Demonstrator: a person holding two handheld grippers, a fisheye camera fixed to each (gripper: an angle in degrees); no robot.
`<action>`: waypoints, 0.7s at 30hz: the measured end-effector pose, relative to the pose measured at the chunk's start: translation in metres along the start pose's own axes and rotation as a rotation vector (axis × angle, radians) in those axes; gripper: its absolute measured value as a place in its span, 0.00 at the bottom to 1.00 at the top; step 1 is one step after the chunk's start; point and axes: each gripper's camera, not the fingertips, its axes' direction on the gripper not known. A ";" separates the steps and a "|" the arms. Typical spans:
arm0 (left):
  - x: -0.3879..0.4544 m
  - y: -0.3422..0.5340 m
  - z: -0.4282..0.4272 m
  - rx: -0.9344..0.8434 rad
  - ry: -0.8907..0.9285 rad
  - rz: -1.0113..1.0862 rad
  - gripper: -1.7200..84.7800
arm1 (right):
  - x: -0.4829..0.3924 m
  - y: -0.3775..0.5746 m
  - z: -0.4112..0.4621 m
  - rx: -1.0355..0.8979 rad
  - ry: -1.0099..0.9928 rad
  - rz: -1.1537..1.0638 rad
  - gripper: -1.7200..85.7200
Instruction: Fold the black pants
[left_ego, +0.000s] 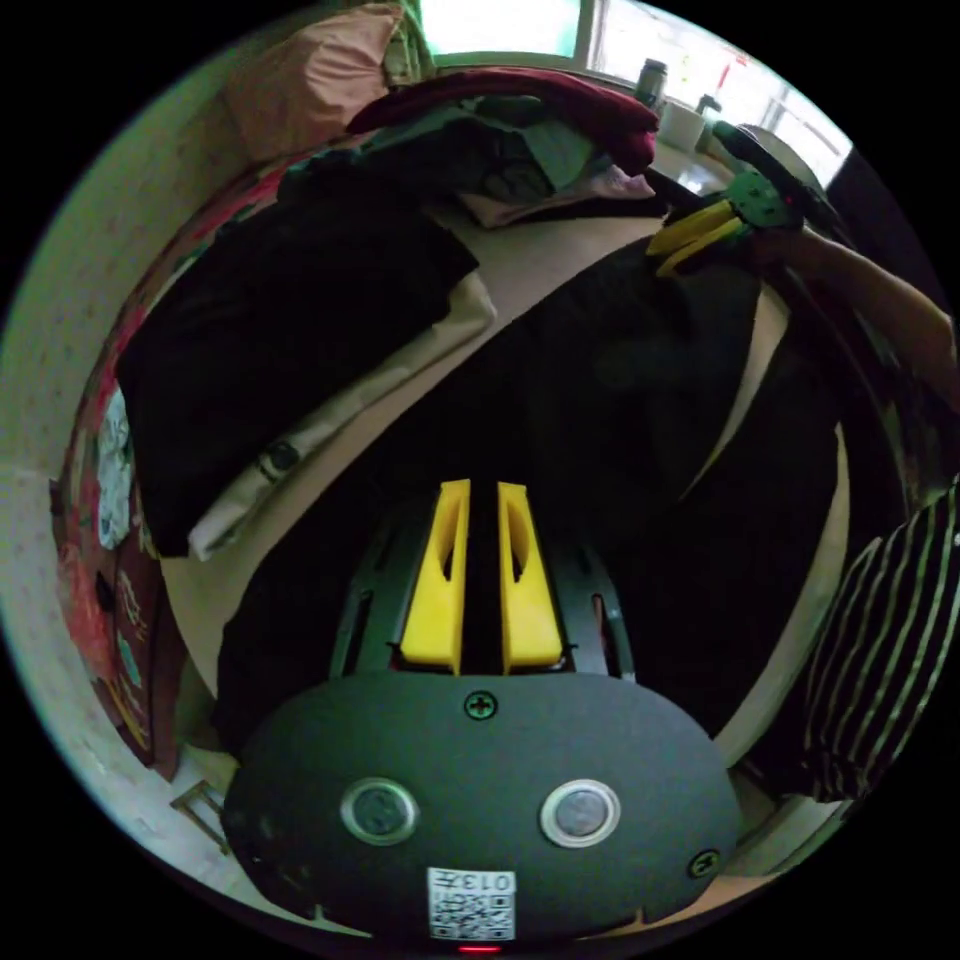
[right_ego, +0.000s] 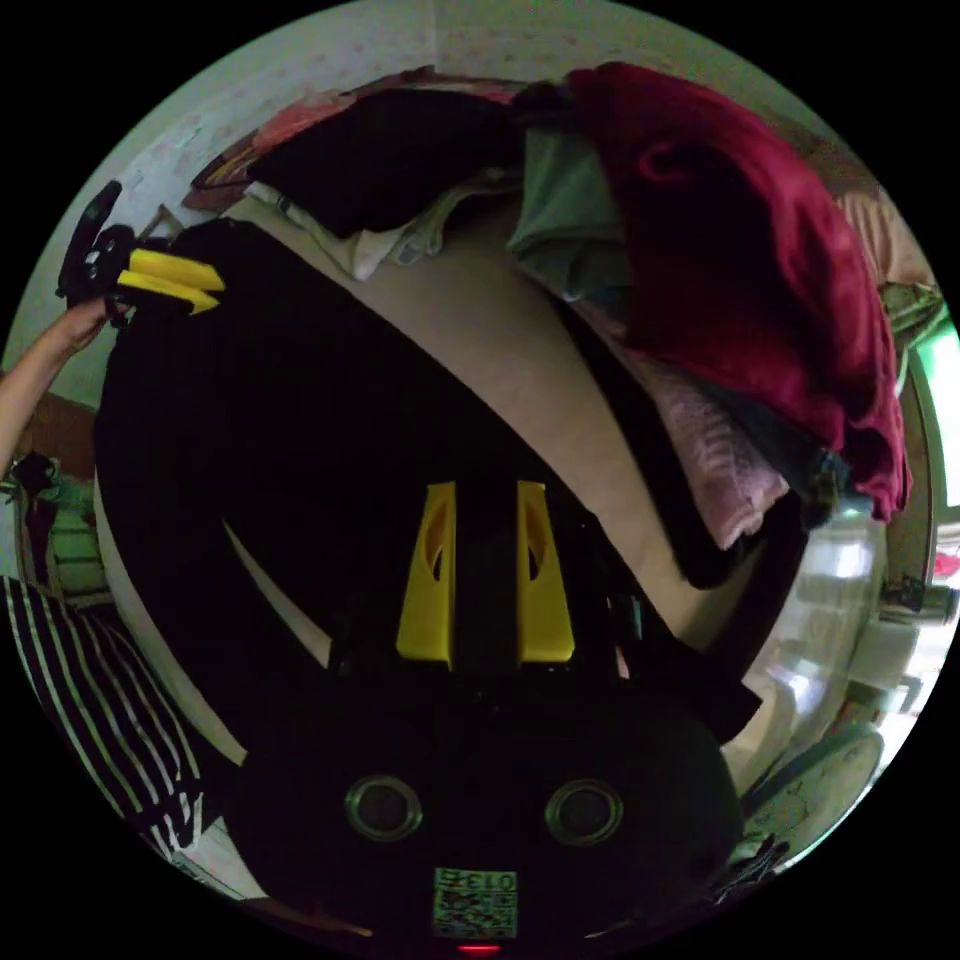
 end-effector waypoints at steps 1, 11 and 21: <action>0.001 -0.005 0.004 -0.006 -0.034 0.030 0.09 | -0.001 -0.003 0.002 -0.009 0.009 -0.009 0.11; -0.021 -0.002 -0.005 -0.015 -0.024 0.050 0.02 | 0.003 -0.027 -0.031 0.079 0.016 -0.037 0.03; -0.082 0.051 -0.050 0.078 -0.014 -0.250 0.06 | 0.021 -0.052 -0.045 0.069 0.222 0.197 0.10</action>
